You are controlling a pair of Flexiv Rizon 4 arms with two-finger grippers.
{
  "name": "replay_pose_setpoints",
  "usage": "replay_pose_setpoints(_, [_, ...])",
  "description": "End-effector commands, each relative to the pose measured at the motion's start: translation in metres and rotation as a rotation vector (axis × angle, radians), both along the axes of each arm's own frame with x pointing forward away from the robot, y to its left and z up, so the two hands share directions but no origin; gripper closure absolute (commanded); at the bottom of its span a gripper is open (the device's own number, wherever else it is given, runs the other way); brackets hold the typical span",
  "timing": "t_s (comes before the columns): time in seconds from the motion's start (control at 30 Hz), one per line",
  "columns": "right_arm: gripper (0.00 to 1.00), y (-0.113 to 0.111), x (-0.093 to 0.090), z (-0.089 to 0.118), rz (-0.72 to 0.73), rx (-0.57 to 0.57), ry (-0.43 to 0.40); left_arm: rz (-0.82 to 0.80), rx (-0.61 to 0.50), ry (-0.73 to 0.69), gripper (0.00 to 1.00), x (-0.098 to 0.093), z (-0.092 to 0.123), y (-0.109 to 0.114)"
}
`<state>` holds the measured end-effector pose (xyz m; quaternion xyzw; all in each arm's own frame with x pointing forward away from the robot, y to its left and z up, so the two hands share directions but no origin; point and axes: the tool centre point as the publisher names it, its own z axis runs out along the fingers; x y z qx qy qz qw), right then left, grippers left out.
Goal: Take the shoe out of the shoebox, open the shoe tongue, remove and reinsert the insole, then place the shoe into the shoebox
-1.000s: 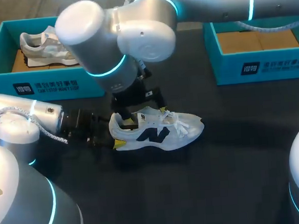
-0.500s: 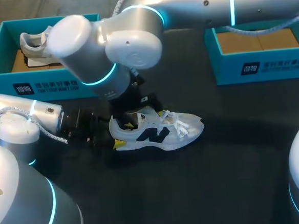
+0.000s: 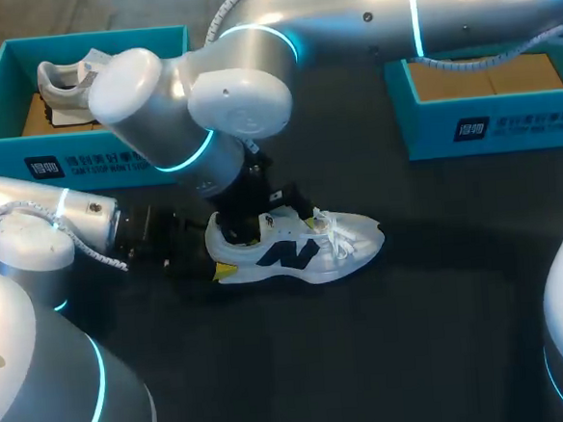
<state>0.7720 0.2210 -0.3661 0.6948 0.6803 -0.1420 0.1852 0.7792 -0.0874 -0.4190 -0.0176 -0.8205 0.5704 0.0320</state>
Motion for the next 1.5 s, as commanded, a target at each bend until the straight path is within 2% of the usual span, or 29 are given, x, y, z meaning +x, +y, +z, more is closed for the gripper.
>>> replay_pose_setpoints(0.03, [0.00,-0.009,0.001,0.000,-0.016,-0.002,0.005,-0.001,0.000,0.000,1.00,0.000,-0.004,0.001])
replay_pose_setpoints(0.43, [0.00,-0.033,0.005,0.009,-0.077,-0.019,0.020,-0.001,0.000,0.000,1.00,0.000,-0.004,0.001])
replay_pose_setpoints(0.9, [0.00,-0.037,0.007,0.030,-0.097,0.019,-0.002,-0.001,0.000,0.000,1.00,0.000,-0.004,0.001])
replay_pose_setpoints(0.93, [0.02,-0.037,0.007,0.031,-0.100,0.023,-0.005,-0.001,0.000,0.000,1.00,0.000,-0.004,0.001])
replay_pose_setpoints(1.0, [0.15,-0.037,0.008,0.033,-0.101,0.025,-0.007,-0.001,0.000,0.000,1.00,0.000,-0.004,0.001])
replay_pose_setpoints(1.07, [0.36,-0.037,0.009,0.036,-0.101,0.026,-0.010,-0.001,0.000,0.000,1.00,0.000,-0.004,0.001])
replay_pose_setpoints(1.1, [0.50,-0.037,0.010,0.036,-0.103,0.028,-0.012,-0.001,0.000,0.000,1.00,0.000,-0.004,0.001])
replay_pose_setpoints(1.33, [0.59,-0.041,0.011,0.041,-0.116,0.042,-0.018,-0.001,0.000,0.000,1.00,0.000,-0.004,0.001])
replay_pose_setpoints(1.5, [0.58,-0.048,0.009,0.044,-0.136,0.045,-0.021,-0.001,0.000,0.000,1.00,0.000,-0.004,0.001])
